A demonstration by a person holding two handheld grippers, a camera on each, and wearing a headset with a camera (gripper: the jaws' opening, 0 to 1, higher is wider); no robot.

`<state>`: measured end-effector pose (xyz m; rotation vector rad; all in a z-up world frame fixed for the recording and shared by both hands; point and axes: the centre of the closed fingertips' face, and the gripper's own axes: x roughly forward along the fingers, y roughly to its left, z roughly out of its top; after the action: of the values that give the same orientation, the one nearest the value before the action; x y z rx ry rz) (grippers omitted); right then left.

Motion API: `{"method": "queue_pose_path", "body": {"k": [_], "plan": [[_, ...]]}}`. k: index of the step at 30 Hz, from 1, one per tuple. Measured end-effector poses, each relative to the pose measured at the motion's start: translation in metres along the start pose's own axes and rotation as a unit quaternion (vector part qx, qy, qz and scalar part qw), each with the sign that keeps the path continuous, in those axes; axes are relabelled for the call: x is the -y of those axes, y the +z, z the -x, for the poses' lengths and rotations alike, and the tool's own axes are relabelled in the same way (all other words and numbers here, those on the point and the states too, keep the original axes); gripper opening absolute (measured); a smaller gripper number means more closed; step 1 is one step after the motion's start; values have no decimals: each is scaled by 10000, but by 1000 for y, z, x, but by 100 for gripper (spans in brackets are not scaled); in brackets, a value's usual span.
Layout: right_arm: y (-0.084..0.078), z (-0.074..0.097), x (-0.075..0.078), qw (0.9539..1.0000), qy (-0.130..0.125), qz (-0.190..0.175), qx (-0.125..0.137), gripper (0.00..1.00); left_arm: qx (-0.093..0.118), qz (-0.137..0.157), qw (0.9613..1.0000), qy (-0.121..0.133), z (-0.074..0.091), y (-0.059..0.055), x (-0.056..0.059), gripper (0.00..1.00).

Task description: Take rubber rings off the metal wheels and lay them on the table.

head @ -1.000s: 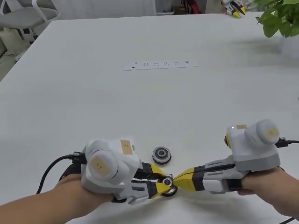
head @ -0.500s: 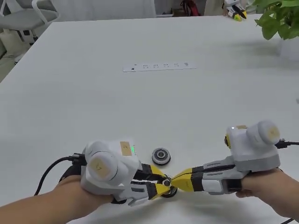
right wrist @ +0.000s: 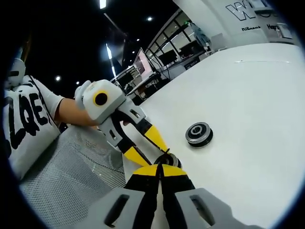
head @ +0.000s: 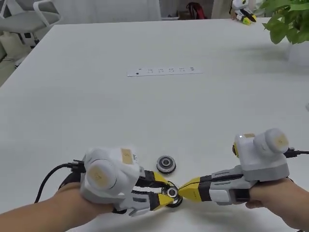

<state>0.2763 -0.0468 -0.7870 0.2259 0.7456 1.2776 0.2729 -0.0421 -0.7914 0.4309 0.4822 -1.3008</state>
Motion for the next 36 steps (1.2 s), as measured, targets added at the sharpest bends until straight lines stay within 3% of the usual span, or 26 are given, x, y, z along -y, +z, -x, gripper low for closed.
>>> {"method": "queue_pose_path", "body": {"k": [5,11,27,36], "plan": [[1,0,-2,10000,26,16,8,0,66,61,10000,-6,10,2,-1,23],[6,1,-3,10000,62,10,77,0,336,328,9989,11,28,10,-3,33],[25,-4,-24,9993,303,196,126,0,551,593,9967,111,64,7,-3,58],[36,-14,-29,9987,417,277,60,0,641,794,9944,269,80,2,-6,66]]}}
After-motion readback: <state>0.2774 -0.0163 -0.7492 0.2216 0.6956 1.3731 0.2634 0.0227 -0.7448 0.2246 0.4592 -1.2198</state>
